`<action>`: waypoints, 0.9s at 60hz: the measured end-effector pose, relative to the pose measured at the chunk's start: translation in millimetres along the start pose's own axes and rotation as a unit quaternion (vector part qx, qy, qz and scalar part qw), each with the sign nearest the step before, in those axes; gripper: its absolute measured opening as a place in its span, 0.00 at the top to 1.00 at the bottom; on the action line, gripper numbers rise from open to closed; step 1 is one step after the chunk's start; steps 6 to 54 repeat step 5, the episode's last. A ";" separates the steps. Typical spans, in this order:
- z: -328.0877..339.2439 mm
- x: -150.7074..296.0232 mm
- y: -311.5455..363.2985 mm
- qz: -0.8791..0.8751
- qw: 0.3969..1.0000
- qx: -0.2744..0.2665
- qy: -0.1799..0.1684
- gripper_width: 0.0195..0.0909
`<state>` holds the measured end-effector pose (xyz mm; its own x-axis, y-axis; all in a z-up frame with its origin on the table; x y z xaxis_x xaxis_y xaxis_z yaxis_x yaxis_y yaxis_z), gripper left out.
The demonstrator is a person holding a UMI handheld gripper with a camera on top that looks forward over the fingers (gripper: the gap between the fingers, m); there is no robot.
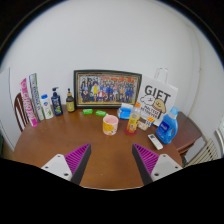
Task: Pour water
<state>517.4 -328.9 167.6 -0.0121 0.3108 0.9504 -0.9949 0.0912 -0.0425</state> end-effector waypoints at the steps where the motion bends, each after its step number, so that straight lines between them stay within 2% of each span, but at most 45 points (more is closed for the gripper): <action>1: 1.6 1.0 0.0 0.001 1.000 -0.003 -0.002 0.08; 54: 5.5 4.4 2.6 -0.002 1.000 -0.003 -0.004 0.08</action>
Point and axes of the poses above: the point between the fingertips, and its own axes, seen from behind it with the camera up: y to the left, x up, z backward, against the way the camera looks, the point moved 3 cm from there along z, backward, against the way the camera looks, and after that the axes turned 13 degrees about -y, right-handed, at the moved point
